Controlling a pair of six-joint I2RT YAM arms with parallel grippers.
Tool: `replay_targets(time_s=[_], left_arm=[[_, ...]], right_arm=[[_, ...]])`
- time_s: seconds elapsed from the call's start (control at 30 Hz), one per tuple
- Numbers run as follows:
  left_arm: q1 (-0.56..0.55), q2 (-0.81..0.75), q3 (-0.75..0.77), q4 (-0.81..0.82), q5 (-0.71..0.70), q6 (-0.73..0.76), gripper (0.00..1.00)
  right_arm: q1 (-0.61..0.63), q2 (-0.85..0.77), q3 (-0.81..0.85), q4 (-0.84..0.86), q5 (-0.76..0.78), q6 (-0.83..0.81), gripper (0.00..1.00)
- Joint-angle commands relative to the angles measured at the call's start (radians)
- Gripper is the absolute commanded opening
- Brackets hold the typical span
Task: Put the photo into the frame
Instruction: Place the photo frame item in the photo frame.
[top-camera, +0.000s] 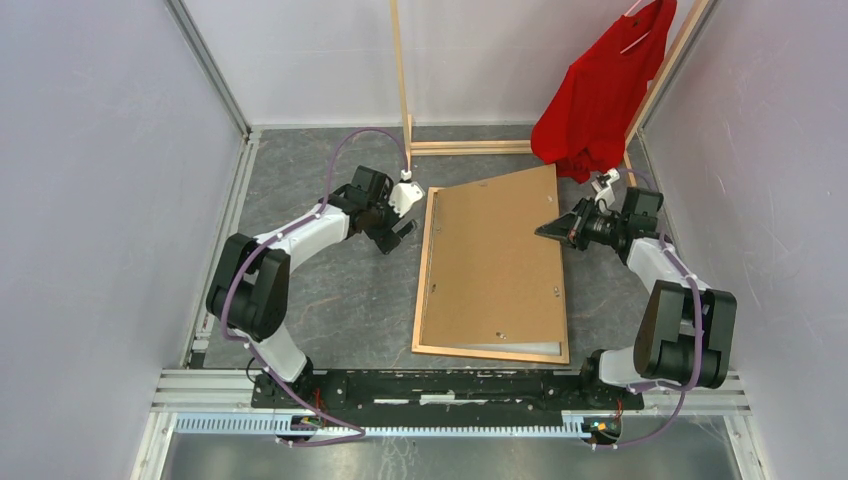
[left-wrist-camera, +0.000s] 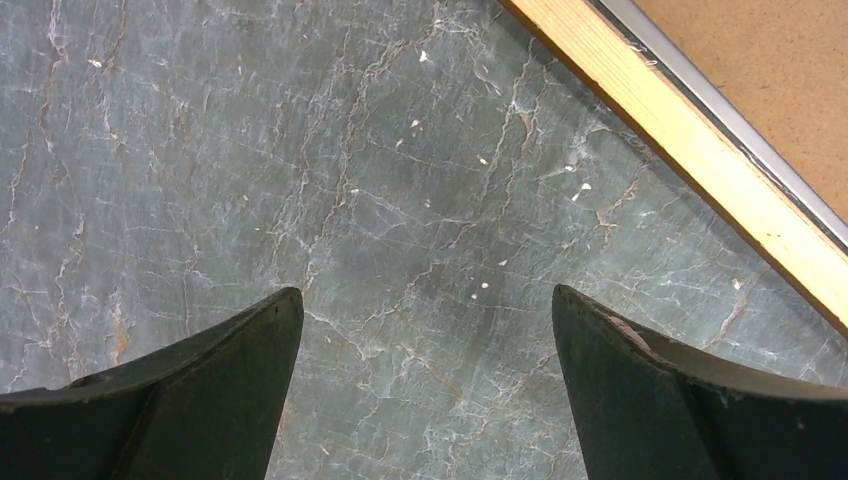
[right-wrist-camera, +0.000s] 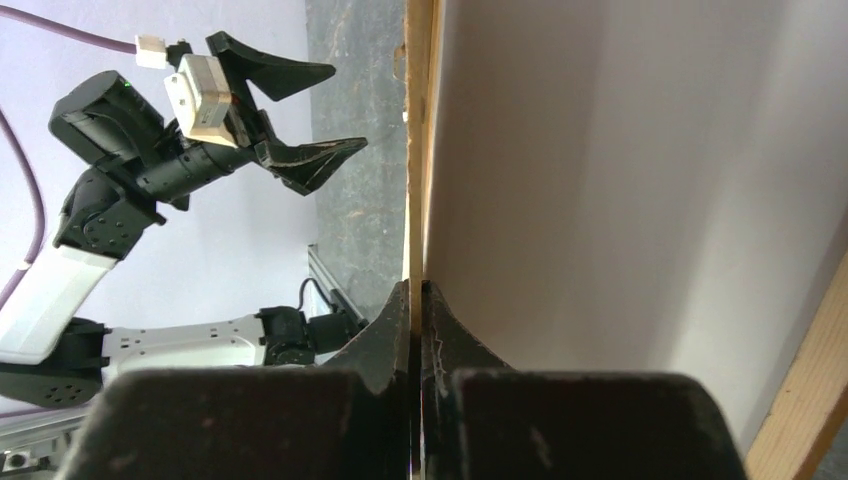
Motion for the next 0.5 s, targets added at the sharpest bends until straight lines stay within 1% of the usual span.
replay_targets(time_s=[0.0,0.2,0.47], left_arm=[[-0.014,0.004,0.02,0.012,-0.024,0.048,1.0],[-0.015,0.0,0.02,0.003,-0.034,0.057,1.0],[-0.017,0.002,0.018,0.001,-0.034,0.052,1.0]], right_arm=[[0.011,0.013,0.032,0.099,-0.034,0.01,0.0],[0.015,0.034,0.047,0.097,-0.024,0.013,0.0],[0.018,0.05,0.017,0.079,-0.006,-0.021,0.0]])
